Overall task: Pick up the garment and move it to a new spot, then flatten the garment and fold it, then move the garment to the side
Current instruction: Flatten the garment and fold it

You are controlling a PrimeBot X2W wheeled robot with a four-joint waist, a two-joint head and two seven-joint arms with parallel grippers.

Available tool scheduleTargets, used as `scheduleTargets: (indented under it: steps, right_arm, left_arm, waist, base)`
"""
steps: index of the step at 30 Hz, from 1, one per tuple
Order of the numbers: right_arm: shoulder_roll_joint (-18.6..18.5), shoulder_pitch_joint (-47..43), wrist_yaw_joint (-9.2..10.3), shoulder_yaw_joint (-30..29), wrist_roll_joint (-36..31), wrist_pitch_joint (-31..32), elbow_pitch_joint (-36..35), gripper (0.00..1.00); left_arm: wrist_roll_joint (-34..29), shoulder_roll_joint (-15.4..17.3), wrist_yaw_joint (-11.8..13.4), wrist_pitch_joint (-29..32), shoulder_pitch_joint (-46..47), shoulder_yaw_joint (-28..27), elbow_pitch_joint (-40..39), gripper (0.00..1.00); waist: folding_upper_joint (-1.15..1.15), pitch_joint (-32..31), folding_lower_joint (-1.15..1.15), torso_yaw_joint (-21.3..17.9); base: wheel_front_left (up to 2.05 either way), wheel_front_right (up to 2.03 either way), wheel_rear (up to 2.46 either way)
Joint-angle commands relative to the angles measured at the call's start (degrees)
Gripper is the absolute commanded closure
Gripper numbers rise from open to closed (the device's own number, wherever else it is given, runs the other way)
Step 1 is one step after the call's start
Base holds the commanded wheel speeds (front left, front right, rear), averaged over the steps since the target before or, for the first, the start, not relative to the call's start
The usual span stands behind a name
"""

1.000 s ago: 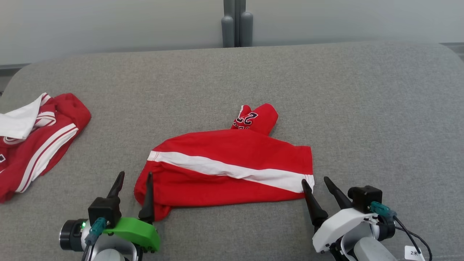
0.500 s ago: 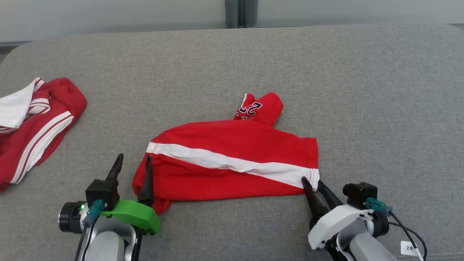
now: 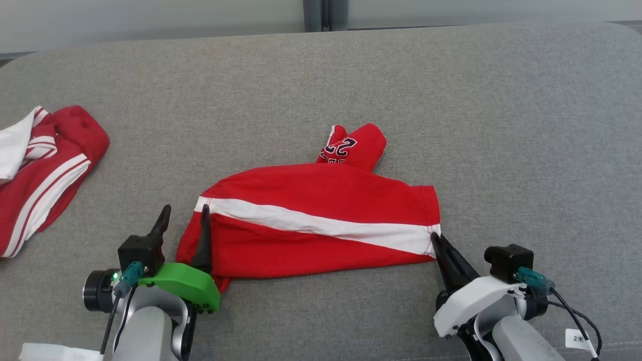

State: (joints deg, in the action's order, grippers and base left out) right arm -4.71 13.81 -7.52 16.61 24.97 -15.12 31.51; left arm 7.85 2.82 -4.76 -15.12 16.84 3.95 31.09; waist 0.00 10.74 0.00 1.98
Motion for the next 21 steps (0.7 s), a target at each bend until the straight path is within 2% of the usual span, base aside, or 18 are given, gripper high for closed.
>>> scheduleTargets:
  steps: [1, 14, 21]
  right_arm:
    - [-0.22, -0.26, 0.06, -0.12, -0.41, -0.05, -0.37, 1.00]
    - [-1.05, -1.11, 0.06, 0.14, -2.69, -0.05, 0.15, 1.00]
    - [-0.77, -1.16, 0.06, 0.13, -3.14, -0.05, 0.21, 1.00]
  left_arm:
    - [0.76, 0.15, -0.39, -0.03, 1.16, -0.18, 1.15, 0.00]
    - [7.04, 0.16, -2.59, -0.03, 7.76, 0.47, 14.57, 0.00]
    - [10.66, 0.25, -2.77, -0.03, 9.76, 5.17, 18.43, 0.00]
  waist:
    - [0.00, 0.21, 0.00, -0.29]
    - [0.00, 0.21, 0.00, -1.50]
    - [0.00, 0.10, 0.00, -1.58]
  base:
    - [0.00, 0.00, 0.00]
    - [0.00, 0.00, 0.00]
    - [0.00, 0.00, 0.00]
